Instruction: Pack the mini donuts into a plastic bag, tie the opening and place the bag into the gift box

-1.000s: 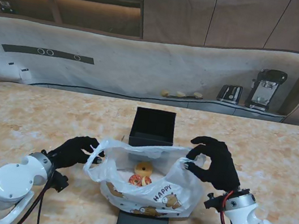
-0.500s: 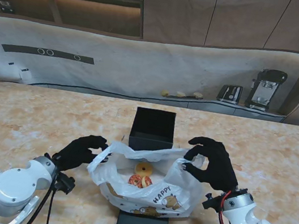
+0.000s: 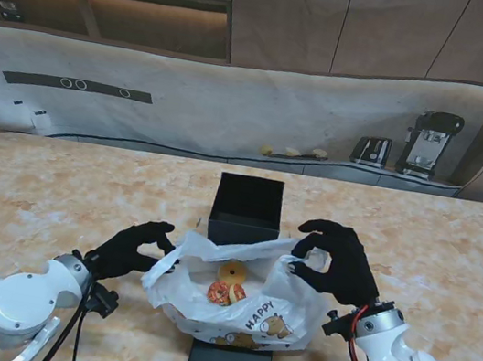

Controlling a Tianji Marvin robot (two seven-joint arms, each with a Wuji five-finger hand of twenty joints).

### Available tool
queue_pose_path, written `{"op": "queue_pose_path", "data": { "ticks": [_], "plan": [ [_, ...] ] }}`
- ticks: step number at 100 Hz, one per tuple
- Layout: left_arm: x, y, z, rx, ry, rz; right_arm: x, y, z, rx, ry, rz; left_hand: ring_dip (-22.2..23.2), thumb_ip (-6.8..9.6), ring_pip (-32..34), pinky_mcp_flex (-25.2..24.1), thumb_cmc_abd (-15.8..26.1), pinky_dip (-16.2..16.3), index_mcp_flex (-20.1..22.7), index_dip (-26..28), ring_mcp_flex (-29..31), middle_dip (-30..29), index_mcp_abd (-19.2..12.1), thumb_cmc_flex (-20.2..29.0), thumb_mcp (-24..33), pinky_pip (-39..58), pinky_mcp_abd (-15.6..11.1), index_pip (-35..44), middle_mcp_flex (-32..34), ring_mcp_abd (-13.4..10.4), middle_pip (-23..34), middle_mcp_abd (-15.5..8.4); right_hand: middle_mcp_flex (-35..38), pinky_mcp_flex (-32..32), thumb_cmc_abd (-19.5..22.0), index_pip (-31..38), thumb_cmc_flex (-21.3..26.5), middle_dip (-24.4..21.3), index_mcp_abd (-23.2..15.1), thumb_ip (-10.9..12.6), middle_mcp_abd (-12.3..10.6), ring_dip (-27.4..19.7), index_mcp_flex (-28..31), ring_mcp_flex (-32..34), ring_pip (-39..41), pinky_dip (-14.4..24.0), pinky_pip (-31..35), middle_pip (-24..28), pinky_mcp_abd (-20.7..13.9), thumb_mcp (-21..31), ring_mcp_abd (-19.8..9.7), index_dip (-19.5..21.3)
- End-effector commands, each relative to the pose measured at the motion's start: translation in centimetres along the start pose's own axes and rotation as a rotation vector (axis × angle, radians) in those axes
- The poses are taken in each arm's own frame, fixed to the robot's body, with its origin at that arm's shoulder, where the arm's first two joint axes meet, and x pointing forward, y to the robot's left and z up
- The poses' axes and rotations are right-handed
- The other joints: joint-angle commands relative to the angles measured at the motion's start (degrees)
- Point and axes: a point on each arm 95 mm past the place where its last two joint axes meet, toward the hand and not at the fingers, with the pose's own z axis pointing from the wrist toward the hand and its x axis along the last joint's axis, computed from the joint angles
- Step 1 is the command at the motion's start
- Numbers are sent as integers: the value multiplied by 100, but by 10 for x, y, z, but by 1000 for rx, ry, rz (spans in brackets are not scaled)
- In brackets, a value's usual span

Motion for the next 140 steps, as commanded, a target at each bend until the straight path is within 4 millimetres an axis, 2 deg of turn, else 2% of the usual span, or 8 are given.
{"op": "queue_pose_path", "data": {
  "ticks": [1, 10, 12, 19, 39, 77, 119, 140],
  "plan": [
    [-6, 1, -3, -5, -21, 4, 3, -4, 0, 17, 3, 5, -59, 51, -182, 24, -171, -305, 102, 24, -189, -125, -168, 23, 74, -211, -99, -49, -162, -183, -142, -131, -7, -27, -23, 157, 138, -67, -216, -17, -60, 106, 145, -46, 23, -29, 20, 14, -57, 170, -63, 11],
    [-9, -1, -4, -5, -20, 58, 4, -4, 0, 20, 3, 3, -33, 49, -217, -3, -156, -420, 83, 54, -220, -128, -177, 13, 72, -243, -85, -46, -171, -189, -144, -125, -15, -30, -27, 158, 143, -67, -220, -17, -63, 106, 144, -57, 24, -29, 20, 17, -62, 172, -55, 11],
    [-9, -2, -4, -4, -19, 73, 4, -5, 0, 21, 3, 3, 25, 47, -258, 25, -166, -700, 83, 77, -213, -128, -185, 7, 68, -237, -81, -48, -168, -186, -142, -129, -20, -33, -24, 158, 136, -67, -215, -19, -66, 106, 144, -59, 24, -29, 19, 16, -63, 168, -57, 11],
    [-10, -4, -4, -20, -13, 113, 4, -5, 0, 24, 4, 1, 19, 47, -338, 14, -160, -903, 57, 103, -242, -163, -200, 31, 79, -273, -94, -33, -176, -213, -206, -141, -30, -27, -22, 159, 136, -68, -236, -20, -64, 106, 146, -58, 27, -28, 22, 16, -63, 168, -60, 12],
    [-10, -5, -3, -88, 21, 185, 6, -6, 2, 28, 5, 3, 7, 42, -380, 14, -164, -1079, 48, 96, -256, -182, -268, 2, 68, -306, -97, -23, -196, -212, -252, -169, -51, -33, -19, 162, 133, -69, -229, -25, -62, 105, 146, -72, 29, -28, 22, 22, -66, 166, -65, 11],
    [-5, 0, 7, -242, 91, 194, 6, -6, 3, 34, 6, -1, -84, 35, -430, 40, -159, -1172, 32, 87, -246, -210, -339, -26, 53, -253, -114, -19, -205, -206, -335, -190, -96, -38, -18, 161, 128, -73, -235, -24, -63, 105, 140, -100, 37, -26, 27, 34, -71, 169, -70, 9],
    [6, 28, 21, -292, 145, -21, 8, -10, 4, 41, -1, 5, -143, 30, -432, 45, -113, -1125, 38, 32, -244, -207, -331, -58, 11, -195, -162, -49, -205, -224, -376, -207, -99, -39, -18, 162, 124, -79, -251, -28, -61, 103, 139, -101, 42, -25, 29, 42, -71, 168, -72, 10],
    [8, 32, 23, -351, 161, -18, 9, -9, 4, 38, -2, 2, -179, -4, -450, 30, -153, -1124, 12, -1, -252, -218, -327, -203, -106, -212, -157, -86, -240, -206, -421, -195, -97, -42, -18, 162, 131, -80, -240, -28, -62, 103, 137, -103, 44, -26, 28, 47, -69, 170, -61, 10]
  ]
}}
